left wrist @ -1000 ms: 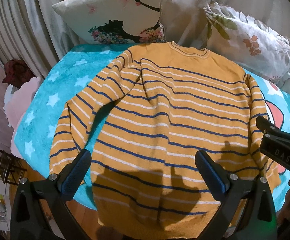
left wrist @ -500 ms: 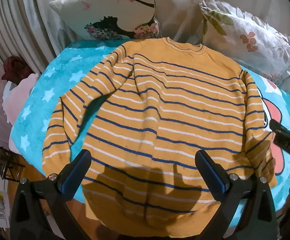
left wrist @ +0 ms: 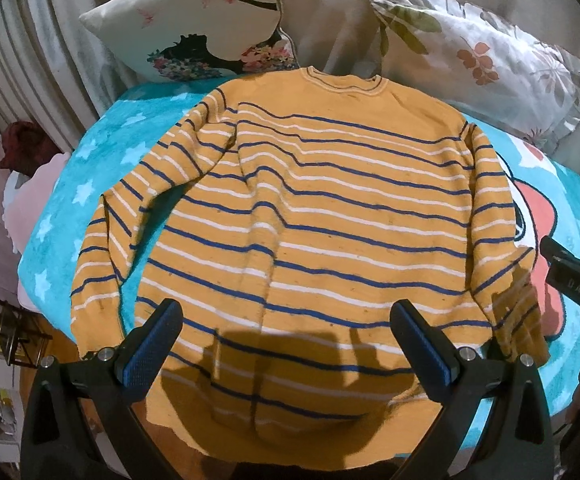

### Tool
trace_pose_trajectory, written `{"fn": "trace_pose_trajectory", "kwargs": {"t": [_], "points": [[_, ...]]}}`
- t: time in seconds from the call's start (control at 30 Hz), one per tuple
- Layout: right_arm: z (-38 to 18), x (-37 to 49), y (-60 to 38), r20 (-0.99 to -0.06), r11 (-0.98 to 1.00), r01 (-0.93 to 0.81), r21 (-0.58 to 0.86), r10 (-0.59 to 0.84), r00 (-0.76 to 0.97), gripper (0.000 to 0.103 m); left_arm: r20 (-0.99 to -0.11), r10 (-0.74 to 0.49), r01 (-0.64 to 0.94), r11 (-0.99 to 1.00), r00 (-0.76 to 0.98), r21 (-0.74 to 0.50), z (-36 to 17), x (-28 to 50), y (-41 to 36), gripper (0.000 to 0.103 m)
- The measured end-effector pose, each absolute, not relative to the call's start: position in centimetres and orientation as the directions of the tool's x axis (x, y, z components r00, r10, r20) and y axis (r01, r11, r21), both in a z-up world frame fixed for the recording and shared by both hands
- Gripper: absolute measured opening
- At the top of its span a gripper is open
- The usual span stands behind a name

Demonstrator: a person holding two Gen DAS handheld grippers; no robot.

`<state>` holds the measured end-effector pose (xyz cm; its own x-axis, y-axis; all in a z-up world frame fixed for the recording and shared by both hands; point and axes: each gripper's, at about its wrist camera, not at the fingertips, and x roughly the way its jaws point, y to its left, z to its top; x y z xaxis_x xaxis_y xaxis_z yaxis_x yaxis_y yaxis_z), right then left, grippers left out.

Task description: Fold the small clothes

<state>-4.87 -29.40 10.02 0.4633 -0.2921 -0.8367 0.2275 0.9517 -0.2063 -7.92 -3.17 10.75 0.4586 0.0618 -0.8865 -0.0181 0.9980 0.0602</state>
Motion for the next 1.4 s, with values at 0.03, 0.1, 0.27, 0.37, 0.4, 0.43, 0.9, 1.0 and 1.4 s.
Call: {"fn": "trace_pose_trajectory", "kwargs": {"t": [0.03,0.1,0.27,0.37,0.4,0.43,0.9,1.0,1.4], "points": [[10.0,-5.0,-29.4,-0.836,0.952,0.225,-0.207,-0.292,0.465,0.102,-0.887,0.062,-0.018,0.998,0.458,0.061,10.7,-7.9,-3.2,0.103],[10.0,-5.2,-29.5,-0.833,0.952,0.221,-0.211,-0.293,0.469,0.102,-0.888,0.062,-0.015,0.998,0.456,0.062,10.7,-8.0,-3.7,0.103],[10.0,-5.7,-29.7,-0.829,0.951,0.221,-0.217,-0.299,0.473,0.102,-0.888,0.063,-0.004,0.998,0.455,0.069,10.5,-8.5,-4.8,0.103],[9.8,-5.8,-29.9,-0.832,0.951,0.221,-0.215,-0.297,0.469,0.102,-0.89,0.062,0.0,0.998,0.452,0.069,10.4,-8.6,-4.9,0.103],[9.7,-5.9,-30.0,-0.833,0.952,0.222,-0.212,-0.294,0.468,0.102,-0.89,0.061,0.0,0.998,0.451,0.069,10.4,-8.7,-4.9,0.103],[9.7,-5.9,-30.0,-0.835,0.953,0.221,-0.209,-0.291,0.467,0.102,-0.891,0.061,0.0,0.998,0.451,0.068,10.4,-8.7,-4.8,0.103],[4.5,-9.4,-39.0,-0.885,0.916,0.27,0.297,0.158,0.437,0.093,-0.904,0.027,-0.034,0.999,0.427,0.014,9.5,-8.7,-2.7,0.103],[2.8,-9.5,-37.4,-0.89,0.922,0.239,0.303,0.185,0.418,0.093,-0.906,0.021,-0.019,1.0,0.423,0.014,9.3,-8.8,-2.9,0.103],[3.2,-9.8,-35.1,-0.878,0.951,0.135,0.277,0.193,0.438,0.009,-0.908,0.017,-0.052,0.999,0.419,-0.006,8.6,-8.6,-2.4,0.103]]}}
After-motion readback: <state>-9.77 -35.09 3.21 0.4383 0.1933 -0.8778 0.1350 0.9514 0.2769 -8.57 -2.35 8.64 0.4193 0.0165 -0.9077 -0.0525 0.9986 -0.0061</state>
